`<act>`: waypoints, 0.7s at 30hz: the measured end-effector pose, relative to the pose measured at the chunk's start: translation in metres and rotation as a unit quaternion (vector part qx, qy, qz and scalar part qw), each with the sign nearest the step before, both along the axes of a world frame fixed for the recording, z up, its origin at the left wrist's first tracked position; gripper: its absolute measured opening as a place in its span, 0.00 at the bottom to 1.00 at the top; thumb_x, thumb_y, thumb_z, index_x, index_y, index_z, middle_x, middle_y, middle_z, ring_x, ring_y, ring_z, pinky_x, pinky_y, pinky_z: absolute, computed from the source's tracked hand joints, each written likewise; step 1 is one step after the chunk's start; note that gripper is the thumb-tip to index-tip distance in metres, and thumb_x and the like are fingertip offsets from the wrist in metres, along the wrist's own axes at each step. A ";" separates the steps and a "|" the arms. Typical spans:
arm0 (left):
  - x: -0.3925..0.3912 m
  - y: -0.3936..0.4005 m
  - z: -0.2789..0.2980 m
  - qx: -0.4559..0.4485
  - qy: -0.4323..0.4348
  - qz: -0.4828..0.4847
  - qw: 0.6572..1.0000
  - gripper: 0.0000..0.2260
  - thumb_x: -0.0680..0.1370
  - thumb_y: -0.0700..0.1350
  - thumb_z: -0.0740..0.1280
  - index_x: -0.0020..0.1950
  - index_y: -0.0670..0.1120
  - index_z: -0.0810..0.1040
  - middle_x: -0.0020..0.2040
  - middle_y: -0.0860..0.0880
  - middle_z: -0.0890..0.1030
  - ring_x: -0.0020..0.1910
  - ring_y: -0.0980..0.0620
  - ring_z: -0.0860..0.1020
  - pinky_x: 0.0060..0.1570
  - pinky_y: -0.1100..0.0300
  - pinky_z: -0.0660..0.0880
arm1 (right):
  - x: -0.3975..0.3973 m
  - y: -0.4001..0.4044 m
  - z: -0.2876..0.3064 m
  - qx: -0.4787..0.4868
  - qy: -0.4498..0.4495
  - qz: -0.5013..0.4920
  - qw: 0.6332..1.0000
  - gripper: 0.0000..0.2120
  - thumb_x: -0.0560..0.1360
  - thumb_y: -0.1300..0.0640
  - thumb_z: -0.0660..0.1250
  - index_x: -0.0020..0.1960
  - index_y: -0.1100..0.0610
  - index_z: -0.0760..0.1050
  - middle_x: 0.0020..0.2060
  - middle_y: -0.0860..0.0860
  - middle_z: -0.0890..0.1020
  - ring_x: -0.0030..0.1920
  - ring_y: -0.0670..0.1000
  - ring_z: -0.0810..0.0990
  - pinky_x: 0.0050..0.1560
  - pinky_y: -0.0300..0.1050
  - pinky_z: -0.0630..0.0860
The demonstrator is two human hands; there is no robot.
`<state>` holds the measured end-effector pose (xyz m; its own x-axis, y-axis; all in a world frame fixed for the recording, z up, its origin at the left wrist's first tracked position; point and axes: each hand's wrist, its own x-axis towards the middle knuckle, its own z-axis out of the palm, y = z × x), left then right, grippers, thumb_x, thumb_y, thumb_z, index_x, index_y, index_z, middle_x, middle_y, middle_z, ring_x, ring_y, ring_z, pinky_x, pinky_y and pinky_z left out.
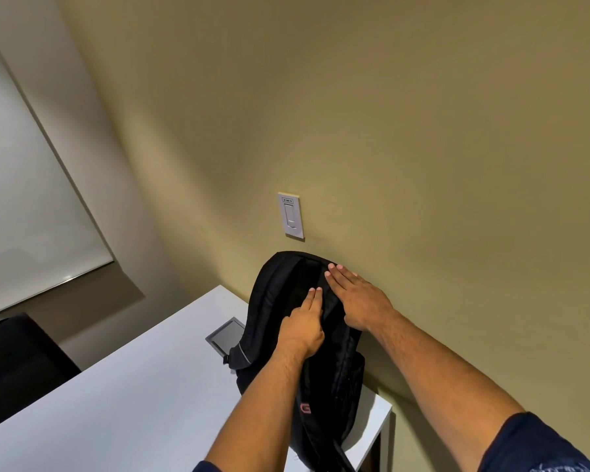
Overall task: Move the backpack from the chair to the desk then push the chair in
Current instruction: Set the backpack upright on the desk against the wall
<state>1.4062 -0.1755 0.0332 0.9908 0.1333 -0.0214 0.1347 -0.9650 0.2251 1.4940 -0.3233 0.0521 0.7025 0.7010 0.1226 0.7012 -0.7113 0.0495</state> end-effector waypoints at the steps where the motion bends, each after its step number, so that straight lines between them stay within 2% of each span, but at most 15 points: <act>1: -0.004 0.001 0.000 0.016 -0.002 -0.004 1.000 0.35 0.83 0.43 0.59 0.85 0.50 0.43 0.85 0.51 0.45 0.74 0.41 0.70 0.66 0.40 0.72 | -0.001 0.000 0.001 0.004 0.002 0.001 1.000 0.45 0.78 0.64 0.63 0.84 0.57 0.37 0.84 0.53 0.37 0.84 0.51 0.39 0.80 0.45 0.40; 5: -0.024 0.013 0.000 0.061 -0.034 -0.019 0.997 0.28 0.87 0.51 0.52 0.85 0.49 0.46 0.85 0.52 0.49 0.78 0.44 0.64 0.70 0.41 0.67 | -0.009 0.002 0.002 0.049 0.022 0.000 0.999 0.43 0.78 0.66 0.60 0.85 0.56 0.40 0.84 0.52 0.40 0.84 0.50 0.40 0.81 0.44 0.41; 8: -0.043 0.027 0.000 0.091 -0.043 -0.023 0.995 0.31 0.86 0.59 0.50 0.85 0.49 0.45 0.85 0.51 0.48 0.81 0.45 0.58 0.73 0.42 0.63 | -0.019 0.003 0.001 0.090 0.043 -0.005 0.995 0.39 0.79 0.67 0.58 0.85 0.51 0.47 0.85 0.50 0.43 0.84 0.51 0.41 0.81 0.46 0.42; 10: -0.056 0.036 -0.003 0.104 -0.046 -0.025 0.993 0.33 0.85 0.62 0.49 0.85 0.49 0.44 0.85 0.50 0.45 0.82 0.46 0.55 0.74 0.43 0.61 | -0.029 0.004 -0.001 0.130 0.043 -0.010 0.991 0.33 0.83 0.63 0.56 0.85 0.49 0.52 0.85 0.49 0.48 0.84 0.49 0.43 0.81 0.44 0.42; 12: -0.067 0.043 -0.006 0.111 -0.055 -0.026 0.992 0.33 0.85 0.63 0.48 0.85 0.49 0.43 0.85 0.51 0.44 0.83 0.47 0.54 0.75 0.44 0.61 | -0.042 0.005 -0.006 0.173 0.032 -0.016 0.984 0.27 0.87 0.54 0.52 0.85 0.51 0.53 0.85 0.48 0.50 0.84 0.48 0.46 0.80 0.42 0.41; 15: -0.084 0.050 -0.010 0.117 -0.074 -0.020 0.990 0.37 0.81 0.68 0.41 0.85 0.50 0.43 0.85 0.52 0.41 0.83 0.49 0.52 0.75 0.45 0.60 | -0.064 0.003 -0.019 0.231 0.015 -0.008 0.973 0.29 0.87 0.44 0.52 0.85 0.52 0.51 0.84 0.48 0.51 0.84 0.47 0.47 0.81 0.43 0.42; 17: -0.093 0.049 -0.010 0.127 -0.088 -0.019 0.988 0.38 0.79 0.68 0.38 0.85 0.50 0.43 0.85 0.52 0.41 0.83 0.49 0.51 0.75 0.46 0.60 | -0.077 -0.003 -0.036 0.249 -0.016 0.017 0.968 0.31 0.86 0.43 0.53 0.85 0.53 0.52 0.84 0.49 0.52 0.84 0.47 0.48 0.83 0.48 0.49; 21: -0.113 0.046 -0.011 0.146 -0.124 -0.019 0.981 0.34 0.82 0.66 0.44 0.85 0.51 0.46 0.85 0.53 0.44 0.83 0.51 0.49 0.75 0.43 0.63 | -0.093 -0.022 -0.060 0.252 -0.076 0.064 0.963 0.32 0.84 0.42 0.54 0.84 0.55 0.54 0.84 0.51 0.54 0.84 0.49 0.51 0.83 0.52 0.55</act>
